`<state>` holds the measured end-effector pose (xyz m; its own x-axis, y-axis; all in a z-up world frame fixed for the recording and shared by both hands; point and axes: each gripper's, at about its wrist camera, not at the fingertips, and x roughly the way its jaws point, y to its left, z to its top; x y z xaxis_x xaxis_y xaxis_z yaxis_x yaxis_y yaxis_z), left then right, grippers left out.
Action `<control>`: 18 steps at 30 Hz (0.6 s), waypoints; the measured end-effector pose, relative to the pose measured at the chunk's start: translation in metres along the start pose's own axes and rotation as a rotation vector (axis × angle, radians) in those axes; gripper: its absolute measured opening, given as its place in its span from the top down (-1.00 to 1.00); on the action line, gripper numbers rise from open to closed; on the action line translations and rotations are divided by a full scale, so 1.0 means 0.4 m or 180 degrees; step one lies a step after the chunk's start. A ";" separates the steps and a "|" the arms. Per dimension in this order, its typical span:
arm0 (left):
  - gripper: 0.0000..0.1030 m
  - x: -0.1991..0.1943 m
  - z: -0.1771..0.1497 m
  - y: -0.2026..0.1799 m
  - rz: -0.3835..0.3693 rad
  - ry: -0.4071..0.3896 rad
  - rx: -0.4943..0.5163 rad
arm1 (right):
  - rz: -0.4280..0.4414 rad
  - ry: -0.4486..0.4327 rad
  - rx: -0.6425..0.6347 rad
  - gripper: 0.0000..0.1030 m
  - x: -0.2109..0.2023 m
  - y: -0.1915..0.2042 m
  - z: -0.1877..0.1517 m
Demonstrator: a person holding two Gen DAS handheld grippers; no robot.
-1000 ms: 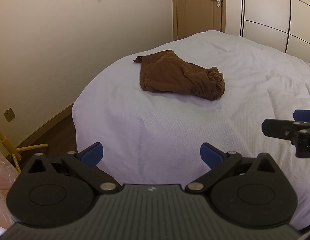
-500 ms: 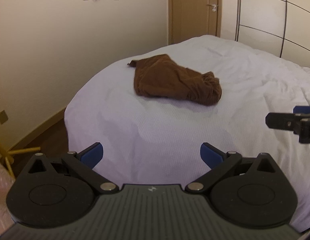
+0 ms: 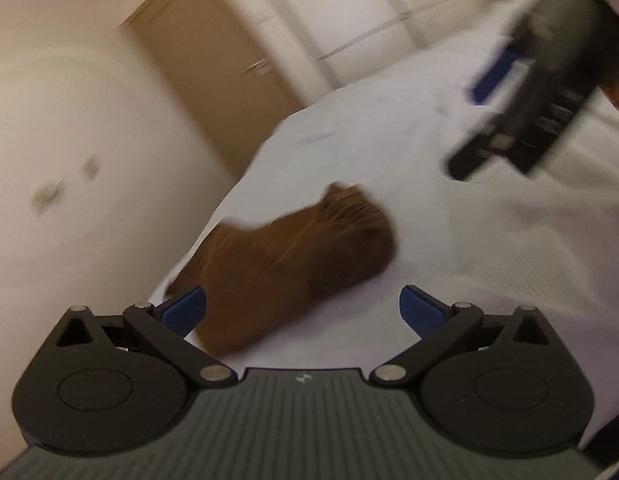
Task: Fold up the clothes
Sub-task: 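Grasp the brown garment with the left gripper while the right gripper grasps another edge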
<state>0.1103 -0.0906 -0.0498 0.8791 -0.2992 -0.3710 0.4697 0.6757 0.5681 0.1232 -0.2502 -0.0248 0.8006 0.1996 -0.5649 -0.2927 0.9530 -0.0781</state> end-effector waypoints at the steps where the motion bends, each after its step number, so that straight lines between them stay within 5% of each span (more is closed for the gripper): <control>1: -0.95 0.025 0.007 -0.016 -0.0046 -0.0046 0.0178 | -0.0003 0.0018 0.0004 -0.17 0.018 -0.014 -0.001; 6: -0.54 0.159 0.013 -0.066 -0.0223 -0.0047 0.0829 | -0.0001 0.0094 0.0007 -0.10 0.101 -0.078 -0.008; 8: 0.00 0.196 0.007 -0.054 -0.0347 0.0015 0.0841 | 0.0044 0.0080 -0.0052 -0.24 0.124 -0.088 -0.005; 9: 0.35 0.209 0.004 -0.039 -0.0431 0.0038 0.0777 | 0.0067 0.0055 -0.0102 -0.42 0.134 -0.089 -0.001; 11: 0.61 0.219 0.007 0.016 -0.0563 0.0033 0.0394 | 0.0134 -0.0014 -0.0219 -0.52 0.155 -0.087 0.008; 14: 0.67 0.208 0.008 0.138 -0.0734 -0.0104 -0.0433 | 0.0251 -0.0149 -0.0452 -0.74 0.184 -0.069 0.023; 18: 0.70 0.183 -0.011 0.222 -0.0804 -0.0320 -0.0695 | 0.0291 -0.0386 -0.0919 -0.73 0.231 -0.015 0.047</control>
<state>0.2161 -0.0496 -0.0297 0.7460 -0.5329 -0.3994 0.6546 0.6968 0.2931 0.2089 -0.2332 -0.0611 0.8156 0.3235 -0.4798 -0.4885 0.8294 -0.2712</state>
